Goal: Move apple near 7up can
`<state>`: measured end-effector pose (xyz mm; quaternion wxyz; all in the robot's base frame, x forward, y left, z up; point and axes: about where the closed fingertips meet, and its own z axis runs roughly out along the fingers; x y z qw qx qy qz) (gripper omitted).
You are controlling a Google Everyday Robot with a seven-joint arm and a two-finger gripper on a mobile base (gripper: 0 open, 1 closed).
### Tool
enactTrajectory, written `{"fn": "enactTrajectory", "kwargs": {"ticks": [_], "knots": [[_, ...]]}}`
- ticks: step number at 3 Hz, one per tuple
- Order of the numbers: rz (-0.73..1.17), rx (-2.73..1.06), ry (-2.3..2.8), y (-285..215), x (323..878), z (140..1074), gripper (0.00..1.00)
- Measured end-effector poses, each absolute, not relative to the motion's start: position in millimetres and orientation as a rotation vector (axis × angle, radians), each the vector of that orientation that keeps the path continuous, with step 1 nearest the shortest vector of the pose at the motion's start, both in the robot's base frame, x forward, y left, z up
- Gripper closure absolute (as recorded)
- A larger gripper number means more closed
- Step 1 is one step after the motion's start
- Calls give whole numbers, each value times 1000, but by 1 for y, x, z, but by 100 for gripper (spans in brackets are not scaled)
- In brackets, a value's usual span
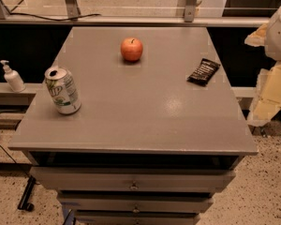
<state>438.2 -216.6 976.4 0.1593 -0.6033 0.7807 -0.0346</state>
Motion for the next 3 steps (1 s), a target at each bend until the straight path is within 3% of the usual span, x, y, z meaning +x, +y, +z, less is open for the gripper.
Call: {"fn": "enactTrajectory", "kwargs": {"ticks": [2, 3], "knots": [[-69, -1707, 2225, -208, 439, 972, 0], [19, -1668, 2175, -173, 457, 959, 0]]}}
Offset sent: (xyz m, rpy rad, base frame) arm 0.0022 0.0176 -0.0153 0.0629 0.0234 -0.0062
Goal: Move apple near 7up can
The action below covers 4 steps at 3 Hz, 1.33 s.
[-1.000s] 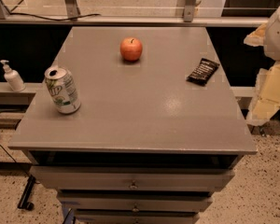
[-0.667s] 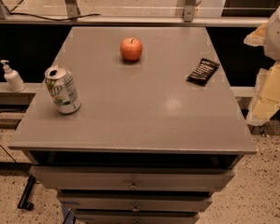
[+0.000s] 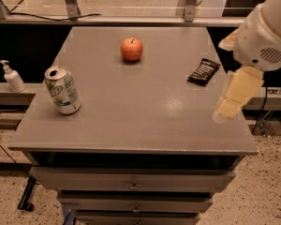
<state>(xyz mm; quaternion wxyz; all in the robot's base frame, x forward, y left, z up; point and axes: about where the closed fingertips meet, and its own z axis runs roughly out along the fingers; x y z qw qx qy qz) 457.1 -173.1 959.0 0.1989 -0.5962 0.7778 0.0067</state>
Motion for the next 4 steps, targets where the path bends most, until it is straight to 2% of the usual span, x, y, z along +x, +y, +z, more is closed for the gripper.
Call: {"fn": "enactTrajectory", "kwargs": {"ticks": [2, 3, 4], "knots": [[202, -1532, 2015, -86, 529, 938, 0], [223, -1445, 1968, -69, 567, 945, 0], [227, -1444, 1966, -69, 567, 945, 0]]}}
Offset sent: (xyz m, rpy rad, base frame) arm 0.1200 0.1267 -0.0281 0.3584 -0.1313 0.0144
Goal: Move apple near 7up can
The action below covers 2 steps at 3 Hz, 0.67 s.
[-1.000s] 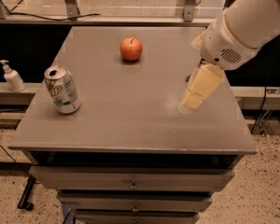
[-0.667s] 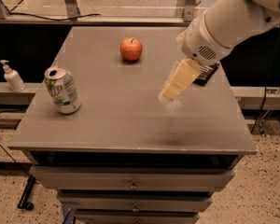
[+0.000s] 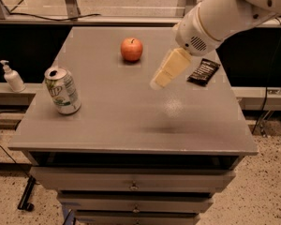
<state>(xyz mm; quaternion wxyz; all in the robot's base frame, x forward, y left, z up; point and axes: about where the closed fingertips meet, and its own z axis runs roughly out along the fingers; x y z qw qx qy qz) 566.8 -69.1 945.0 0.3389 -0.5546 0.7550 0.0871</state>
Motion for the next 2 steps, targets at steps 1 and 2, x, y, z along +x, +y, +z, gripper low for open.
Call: {"fn": "enactTrajectory", "kwargs": {"ticks": [1, 2], "knots": [[264, -1378, 1943, -65, 597, 938, 0], [309, -1293, 1905, -57, 647, 926, 0]]}}
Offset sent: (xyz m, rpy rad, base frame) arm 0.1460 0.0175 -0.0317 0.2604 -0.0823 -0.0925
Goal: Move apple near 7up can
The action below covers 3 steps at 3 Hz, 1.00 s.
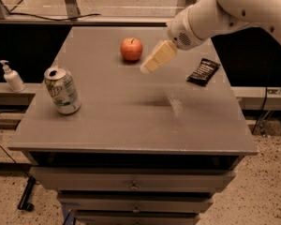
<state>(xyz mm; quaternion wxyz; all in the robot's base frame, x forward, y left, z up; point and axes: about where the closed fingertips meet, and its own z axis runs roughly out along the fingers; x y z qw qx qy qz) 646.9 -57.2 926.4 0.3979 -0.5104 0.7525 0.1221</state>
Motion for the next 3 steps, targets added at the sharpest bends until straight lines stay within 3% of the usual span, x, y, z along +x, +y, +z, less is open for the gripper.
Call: {"fn": "enactTrajectory", "kwargs": {"ticks": [3], "knots": [[487, -1131, 1898, -16, 741, 870, 0]]}}
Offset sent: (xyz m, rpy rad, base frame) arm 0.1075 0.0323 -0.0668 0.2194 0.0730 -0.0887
